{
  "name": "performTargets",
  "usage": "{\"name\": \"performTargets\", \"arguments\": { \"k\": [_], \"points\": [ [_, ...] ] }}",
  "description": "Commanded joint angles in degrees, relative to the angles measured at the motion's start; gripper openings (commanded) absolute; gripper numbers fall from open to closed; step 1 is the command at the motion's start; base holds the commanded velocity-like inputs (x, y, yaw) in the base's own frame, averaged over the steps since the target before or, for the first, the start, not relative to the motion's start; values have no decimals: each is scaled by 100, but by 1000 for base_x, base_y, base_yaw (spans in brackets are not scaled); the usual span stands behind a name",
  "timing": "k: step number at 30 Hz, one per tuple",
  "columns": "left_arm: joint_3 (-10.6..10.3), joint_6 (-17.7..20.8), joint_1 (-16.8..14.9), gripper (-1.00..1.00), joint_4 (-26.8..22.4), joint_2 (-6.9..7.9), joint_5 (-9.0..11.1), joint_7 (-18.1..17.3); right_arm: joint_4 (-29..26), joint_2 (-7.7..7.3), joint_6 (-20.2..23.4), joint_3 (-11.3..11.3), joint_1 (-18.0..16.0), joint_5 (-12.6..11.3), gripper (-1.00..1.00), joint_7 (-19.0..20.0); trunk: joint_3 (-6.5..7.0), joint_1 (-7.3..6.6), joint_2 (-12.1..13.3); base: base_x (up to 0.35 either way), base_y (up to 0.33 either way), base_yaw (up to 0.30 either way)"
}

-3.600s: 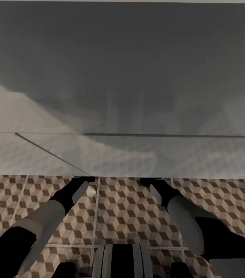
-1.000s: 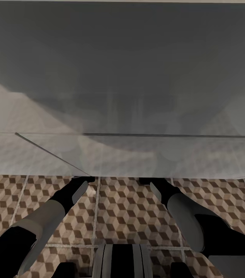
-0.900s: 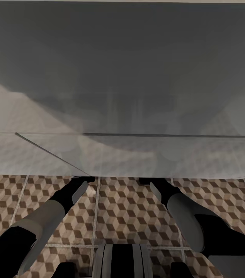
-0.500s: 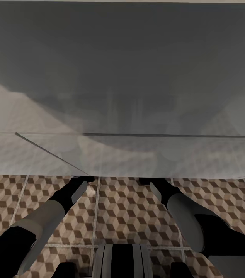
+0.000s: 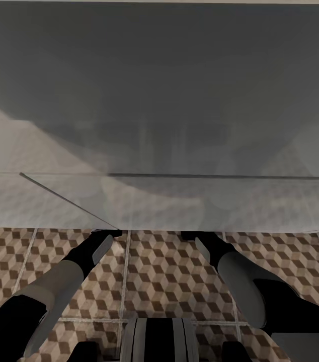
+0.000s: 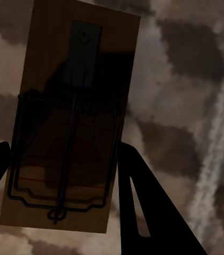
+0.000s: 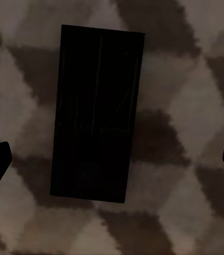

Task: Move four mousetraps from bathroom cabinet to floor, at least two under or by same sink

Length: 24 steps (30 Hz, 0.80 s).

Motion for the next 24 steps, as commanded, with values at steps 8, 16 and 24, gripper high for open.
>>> {"name": "performTargets", "arguments": {
  "k": [8, 16, 24],
  "points": [
    [113, 11, -2, -100, -11, 6, 50, -17, -11, 5, 34, -45, 0, 59, 100, -6, -3, -1, -1, 0, 0, 0],
    [292, 10, -2, -100, -11, 75, 53, -91, -12, 5, 34, -45, 0, 59, 100, -6, -3, -1, -1, 0, 0, 0],
    [417, 9, -2, -100, -11, 109, 50, -409, -12, 5, 34, -45, 0, 59, 100, -6, -3, -1, -1, 0, 0, 0]
  ]
}}
